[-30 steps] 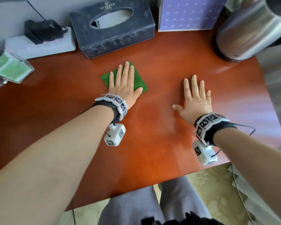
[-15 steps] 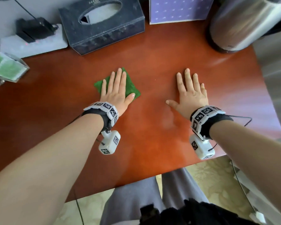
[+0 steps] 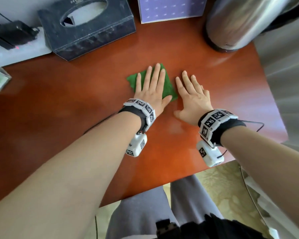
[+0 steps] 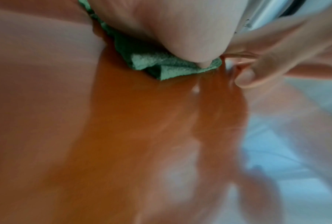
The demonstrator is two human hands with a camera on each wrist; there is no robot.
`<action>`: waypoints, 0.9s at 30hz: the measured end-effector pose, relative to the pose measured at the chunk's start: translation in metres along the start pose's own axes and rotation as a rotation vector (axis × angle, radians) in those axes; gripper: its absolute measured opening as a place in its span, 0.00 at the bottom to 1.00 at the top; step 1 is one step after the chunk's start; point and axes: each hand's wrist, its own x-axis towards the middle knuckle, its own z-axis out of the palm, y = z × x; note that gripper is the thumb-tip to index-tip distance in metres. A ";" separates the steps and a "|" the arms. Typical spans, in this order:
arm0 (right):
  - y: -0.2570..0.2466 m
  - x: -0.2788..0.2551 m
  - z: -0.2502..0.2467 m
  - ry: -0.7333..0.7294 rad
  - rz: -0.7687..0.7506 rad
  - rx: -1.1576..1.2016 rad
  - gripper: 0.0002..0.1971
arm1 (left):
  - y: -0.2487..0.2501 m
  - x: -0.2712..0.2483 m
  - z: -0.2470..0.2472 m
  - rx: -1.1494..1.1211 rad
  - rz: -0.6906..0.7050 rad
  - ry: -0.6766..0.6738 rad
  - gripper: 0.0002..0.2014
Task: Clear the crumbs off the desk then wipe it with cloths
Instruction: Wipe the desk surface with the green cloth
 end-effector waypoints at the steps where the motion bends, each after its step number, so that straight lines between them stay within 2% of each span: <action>1: 0.004 0.000 -0.004 0.002 0.002 0.093 0.52 | 0.015 0.006 -0.002 -0.004 0.021 0.005 0.43; 4: 0.017 -0.003 -0.016 0.129 0.012 0.340 0.46 | 0.058 0.017 -0.007 -0.037 0.036 -0.023 0.41; 7: 0.020 -0.012 -0.023 0.241 0.061 0.344 0.47 | 0.069 0.019 -0.013 -0.111 0.056 -0.043 0.42; 9: 0.012 -0.017 -0.023 0.258 -0.042 0.261 0.46 | 0.050 0.015 -0.016 -0.194 0.082 0.001 0.43; 11: -0.001 -0.012 -0.015 0.208 -0.190 0.149 0.44 | 0.016 0.004 -0.016 -0.241 0.006 0.021 0.43; 13: -0.017 0.002 -0.001 0.120 -0.234 0.041 0.42 | -0.017 -0.009 -0.011 -0.227 -0.085 -0.015 0.42; 16: -0.033 0.018 0.017 0.076 -0.138 -0.067 0.40 | -0.037 -0.019 0.002 -0.095 -0.074 -0.045 0.42; 19: -0.017 0.018 0.023 0.100 -0.099 -0.108 0.40 | -0.031 -0.017 0.006 -0.087 -0.108 -0.047 0.43; 21: 0.016 0.013 0.019 0.122 -0.031 -0.120 0.41 | -0.029 -0.015 0.004 -0.093 -0.127 -0.085 0.43; 24: 0.084 0.004 0.003 0.177 0.169 -0.072 0.42 | -0.030 -0.012 0.001 -0.101 -0.119 -0.151 0.42; 27: 0.133 -0.011 -0.012 0.143 0.301 0.009 0.43 | -0.030 -0.012 0.001 -0.091 -0.120 -0.159 0.43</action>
